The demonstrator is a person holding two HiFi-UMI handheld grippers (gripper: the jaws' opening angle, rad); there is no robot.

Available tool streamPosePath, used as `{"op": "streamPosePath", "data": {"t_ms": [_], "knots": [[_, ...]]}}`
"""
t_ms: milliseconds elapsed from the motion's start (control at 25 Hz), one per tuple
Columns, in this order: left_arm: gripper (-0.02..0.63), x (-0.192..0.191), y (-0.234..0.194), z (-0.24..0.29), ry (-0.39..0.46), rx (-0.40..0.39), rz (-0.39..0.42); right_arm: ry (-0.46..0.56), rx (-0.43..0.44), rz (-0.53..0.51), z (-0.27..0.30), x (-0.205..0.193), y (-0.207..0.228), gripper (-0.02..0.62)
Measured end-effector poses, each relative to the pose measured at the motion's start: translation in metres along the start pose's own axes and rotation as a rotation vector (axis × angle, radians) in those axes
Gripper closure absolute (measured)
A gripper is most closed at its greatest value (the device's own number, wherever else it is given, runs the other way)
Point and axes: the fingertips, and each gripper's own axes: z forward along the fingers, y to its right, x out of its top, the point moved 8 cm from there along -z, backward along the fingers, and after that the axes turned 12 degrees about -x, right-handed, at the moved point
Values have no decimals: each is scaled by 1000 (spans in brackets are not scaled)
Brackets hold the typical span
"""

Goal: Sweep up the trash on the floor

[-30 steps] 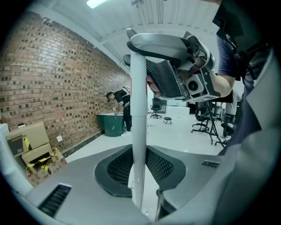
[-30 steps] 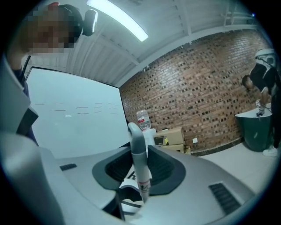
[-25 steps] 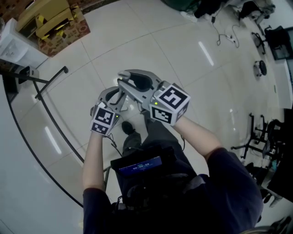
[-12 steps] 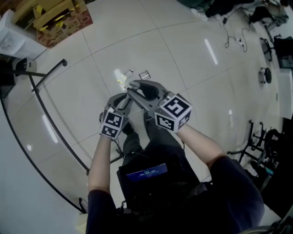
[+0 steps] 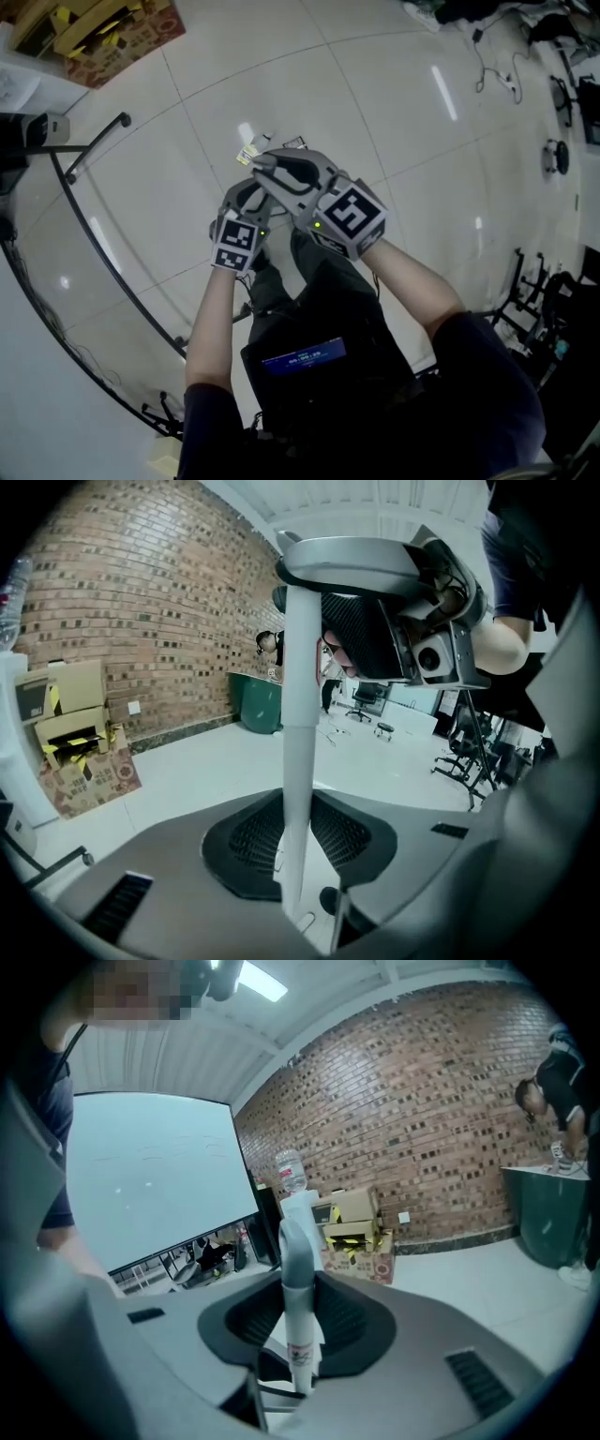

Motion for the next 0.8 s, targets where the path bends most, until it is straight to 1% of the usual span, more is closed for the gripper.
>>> {"op": "streamPosePath", "data": {"t_ms": [120, 200, 280, 320, 400, 480, 640, 800], "knots": [[518, 7, -7, 21, -50, 14, 38, -6, 13, -11, 4, -2, 26, 482], [518, 12, -12, 35, -79, 3, 38, -21, 4, -37, 6, -1, 43, 480], [518, 19, -20, 49, -107, -22, 32, -35, -12, -79, 9, 2, 58, 468], [518, 23, -24, 54, -121, -40, 29, -42, -15, -81, 11, 2, 66, 466], [518, 29, -35, 60, -145, -85, 23, -44, -20, -54, 19, 5, 77, 471], [518, 36, -47, 65, -164, -128, 38, -35, -40, -39, 27, 10, 86, 469], [518, 51, -67, 77, -162, -187, 91, -17, -95, -51, 42, 19, 100, 466], [515, 60, -81, 76, -129, -207, 141, 4, -125, -62, 53, 30, 102, 466]]}}
